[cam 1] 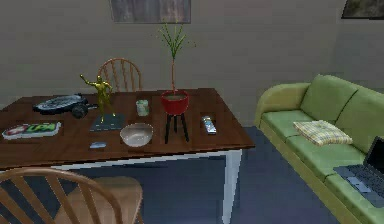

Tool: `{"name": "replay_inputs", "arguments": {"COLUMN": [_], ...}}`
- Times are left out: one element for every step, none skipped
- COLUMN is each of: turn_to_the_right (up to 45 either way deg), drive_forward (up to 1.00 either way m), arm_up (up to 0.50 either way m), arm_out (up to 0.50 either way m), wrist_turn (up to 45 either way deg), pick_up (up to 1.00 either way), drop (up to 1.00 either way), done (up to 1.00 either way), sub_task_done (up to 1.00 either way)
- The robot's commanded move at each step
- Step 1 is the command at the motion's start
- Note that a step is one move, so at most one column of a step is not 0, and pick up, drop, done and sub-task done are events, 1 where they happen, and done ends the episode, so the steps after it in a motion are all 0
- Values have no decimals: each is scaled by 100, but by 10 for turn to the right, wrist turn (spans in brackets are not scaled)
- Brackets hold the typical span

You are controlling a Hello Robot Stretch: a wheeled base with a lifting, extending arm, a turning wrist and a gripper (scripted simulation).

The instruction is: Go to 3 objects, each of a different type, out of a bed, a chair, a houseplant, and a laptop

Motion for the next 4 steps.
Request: {"name": "replay_inputs", "arguments": {"turn_to_the_right": [0,450,450,0], "drive_forward": [0,0,0,10], "arm_up": [0,0,0,0], "arm_out": [0,0,0,0], "wrist_turn": [0,0,0,0], "pick_up": [0,0,0,0], "drop": [0,0,0,0], "done": [0,0,0,0], "sub_task_done": [100,0,0,0]}}
